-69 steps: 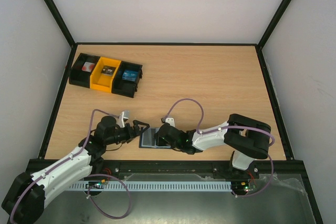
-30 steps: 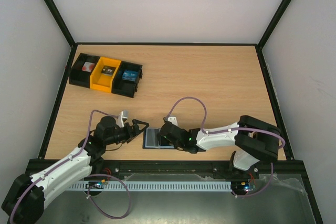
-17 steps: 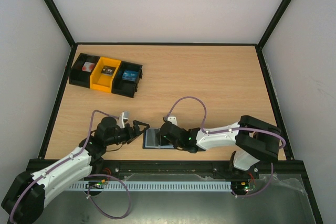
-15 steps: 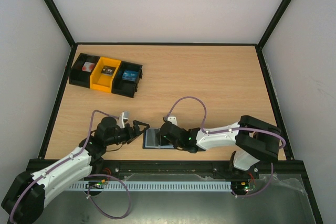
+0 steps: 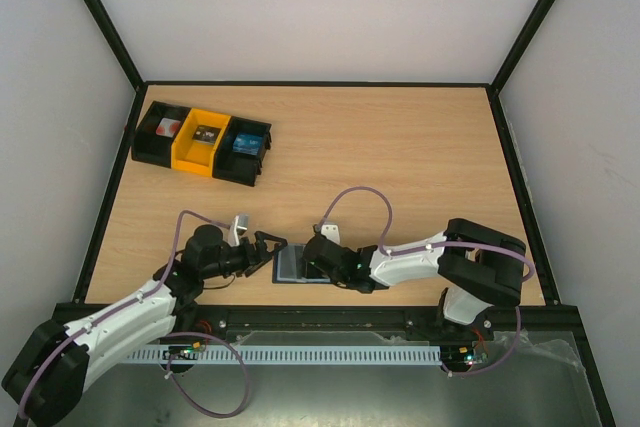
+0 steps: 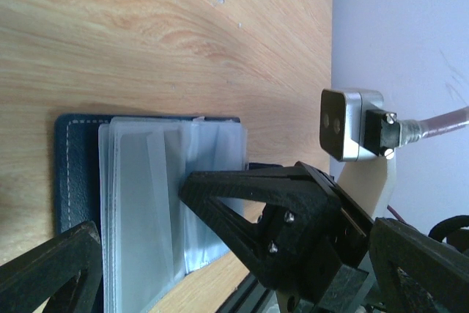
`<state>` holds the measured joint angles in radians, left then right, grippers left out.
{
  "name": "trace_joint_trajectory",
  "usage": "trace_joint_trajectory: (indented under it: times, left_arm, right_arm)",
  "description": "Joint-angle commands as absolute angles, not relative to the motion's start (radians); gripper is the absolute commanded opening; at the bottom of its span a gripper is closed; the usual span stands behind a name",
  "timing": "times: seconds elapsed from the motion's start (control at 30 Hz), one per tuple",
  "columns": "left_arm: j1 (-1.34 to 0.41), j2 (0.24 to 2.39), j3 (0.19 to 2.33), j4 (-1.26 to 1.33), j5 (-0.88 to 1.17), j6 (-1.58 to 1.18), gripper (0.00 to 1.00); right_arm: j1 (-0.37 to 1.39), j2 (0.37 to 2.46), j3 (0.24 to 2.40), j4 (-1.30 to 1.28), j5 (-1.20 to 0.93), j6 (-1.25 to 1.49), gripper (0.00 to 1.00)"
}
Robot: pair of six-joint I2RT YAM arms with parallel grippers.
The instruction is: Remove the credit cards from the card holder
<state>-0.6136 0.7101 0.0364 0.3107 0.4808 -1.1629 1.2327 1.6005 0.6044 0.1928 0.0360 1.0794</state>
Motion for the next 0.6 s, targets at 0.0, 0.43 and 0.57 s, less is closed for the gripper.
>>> trace_joint_trajectory:
  times: [0.0,0.43,0.57]
  left_arm:
    - [-0.629,0.716,0.035,0.378,0.501,-1.185,1.00]
    - [-0.644,0.837,0.038,0.448,0.496,-1.170,1.00]
    - [-0.661,0.879,0.038,0.486,0.494,-1.168,1.00]
  right_arm:
    - [1.240,1.621,0.569,0.160,0.084,1.099,0.02]
    - [1.240,1.629,0.543,0.203,0.068,1.098,0.02]
    - [1.239,1.630,0.536,0.220,0.063,1.102,0.02]
